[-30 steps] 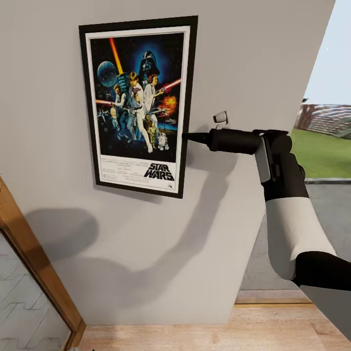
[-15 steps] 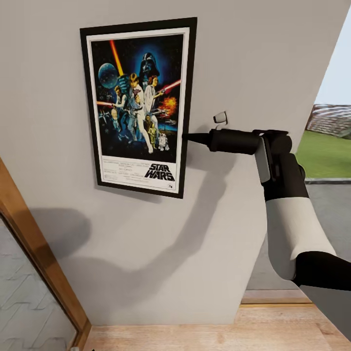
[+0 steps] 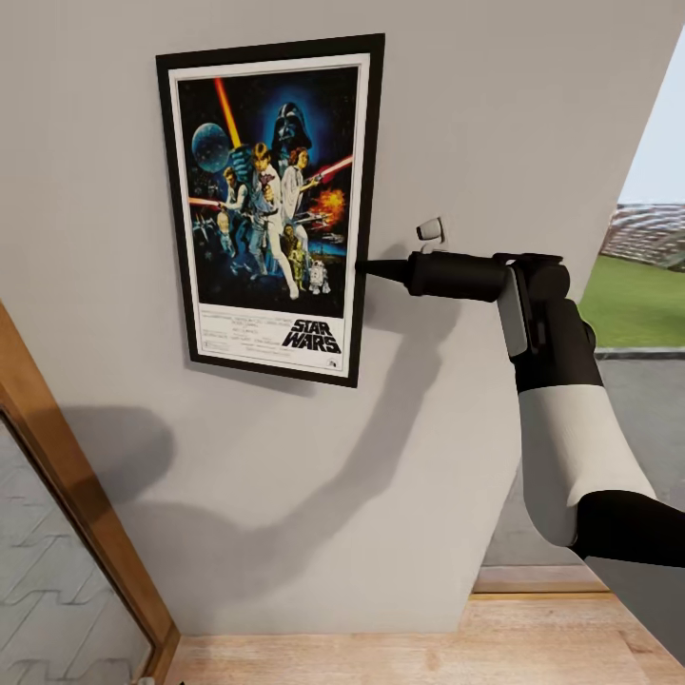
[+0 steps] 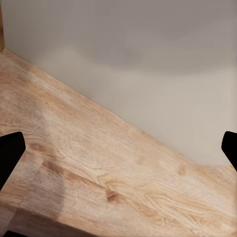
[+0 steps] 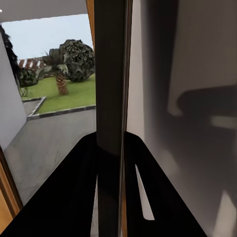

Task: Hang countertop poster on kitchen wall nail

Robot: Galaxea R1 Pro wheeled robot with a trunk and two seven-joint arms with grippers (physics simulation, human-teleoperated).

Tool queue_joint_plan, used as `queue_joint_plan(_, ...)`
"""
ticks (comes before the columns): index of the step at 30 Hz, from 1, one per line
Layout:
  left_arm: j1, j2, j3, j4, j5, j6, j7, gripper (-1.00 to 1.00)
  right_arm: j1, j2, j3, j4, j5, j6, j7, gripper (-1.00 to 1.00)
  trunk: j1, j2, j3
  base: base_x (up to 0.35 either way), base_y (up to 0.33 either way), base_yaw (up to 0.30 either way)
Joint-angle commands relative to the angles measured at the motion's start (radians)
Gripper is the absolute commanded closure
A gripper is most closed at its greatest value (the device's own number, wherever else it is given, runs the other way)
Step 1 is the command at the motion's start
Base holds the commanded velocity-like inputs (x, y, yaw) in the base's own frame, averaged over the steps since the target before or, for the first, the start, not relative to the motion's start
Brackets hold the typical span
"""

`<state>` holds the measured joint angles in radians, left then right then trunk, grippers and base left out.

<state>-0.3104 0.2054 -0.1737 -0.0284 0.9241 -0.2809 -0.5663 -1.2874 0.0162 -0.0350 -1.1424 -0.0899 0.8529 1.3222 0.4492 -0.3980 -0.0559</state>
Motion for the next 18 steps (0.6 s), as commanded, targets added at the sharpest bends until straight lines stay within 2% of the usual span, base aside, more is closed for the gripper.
queue_joint_plan(1, -0.001, 0.0, -0.008, 0.001, 0.007, -0.004, -0.003, -1.0, -0.001, 0.001, -0.002, 0.003, 0.022, -0.002, 0.005, 1.0, 0.001, -0.002, -0.002, 0.0, 0.01, 0.0)
queue_joint_plan(18, -0.001, 0.001, -0.008, 0.001, 0.007, -0.004, -0.003, -1.0, -0.001, 0.001, -0.002, 0.003, 0.022, -0.002, 0.005, 1.0, 0.001, -0.002, -0.002, 0.0, 0.019, 0.0)
